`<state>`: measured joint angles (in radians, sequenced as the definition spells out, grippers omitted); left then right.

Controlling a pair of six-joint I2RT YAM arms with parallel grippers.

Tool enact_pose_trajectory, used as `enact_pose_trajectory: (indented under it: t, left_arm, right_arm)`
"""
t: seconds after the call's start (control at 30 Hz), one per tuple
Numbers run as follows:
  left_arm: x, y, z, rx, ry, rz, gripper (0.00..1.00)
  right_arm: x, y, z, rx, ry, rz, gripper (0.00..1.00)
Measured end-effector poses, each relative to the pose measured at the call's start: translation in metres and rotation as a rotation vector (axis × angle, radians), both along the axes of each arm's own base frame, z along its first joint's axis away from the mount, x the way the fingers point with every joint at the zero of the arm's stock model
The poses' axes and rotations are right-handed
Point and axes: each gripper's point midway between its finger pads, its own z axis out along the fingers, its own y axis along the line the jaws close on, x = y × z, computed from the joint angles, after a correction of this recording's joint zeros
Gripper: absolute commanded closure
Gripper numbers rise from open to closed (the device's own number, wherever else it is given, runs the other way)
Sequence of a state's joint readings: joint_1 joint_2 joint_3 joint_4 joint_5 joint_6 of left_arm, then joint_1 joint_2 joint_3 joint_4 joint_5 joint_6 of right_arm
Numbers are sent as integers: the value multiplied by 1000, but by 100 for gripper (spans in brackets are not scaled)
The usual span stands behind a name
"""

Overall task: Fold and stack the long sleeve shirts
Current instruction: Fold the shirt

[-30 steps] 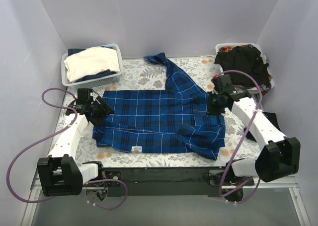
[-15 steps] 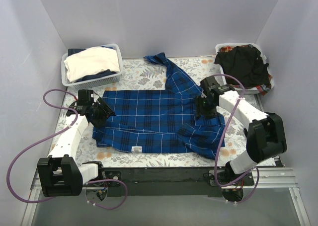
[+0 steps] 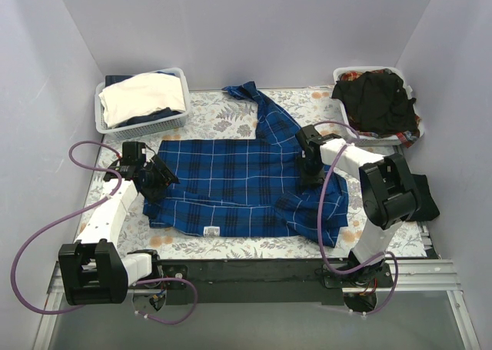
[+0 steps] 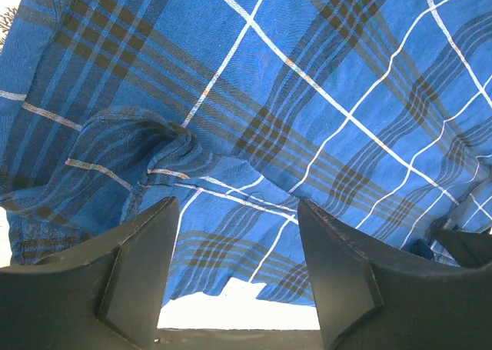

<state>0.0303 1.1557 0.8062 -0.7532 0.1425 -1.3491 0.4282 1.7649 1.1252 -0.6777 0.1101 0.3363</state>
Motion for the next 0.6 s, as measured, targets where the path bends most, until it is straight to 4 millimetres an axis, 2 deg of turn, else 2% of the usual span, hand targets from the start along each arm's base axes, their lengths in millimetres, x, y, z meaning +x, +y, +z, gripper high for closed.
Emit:
enact_pose_trajectory:
  t: [0.07, 0.2, 0.27, 0.37, 0.6]
  left_arm:
    - [0, 0, 0, 1, 1, -2, 37]
    - [-1, 0, 0, 4, 2, -5, 37]
    - [-1, 1, 0, 5, 2, -6, 37]
    - [0, 1, 2, 6, -2, -5, 37]
    - [3, 1, 6, 5, -15, -6, 37]
  right_arm:
    - [2, -2, 0, -21, -12, -1, 98]
    - [4, -5, 3, -51, -29, -23, 99]
    - [4, -5, 10, -61, -44, -25, 99]
    - [9, -3, 35, -51, -103, -29, 99]
    - [24, 10, 113, 61, -305, -39, 99]
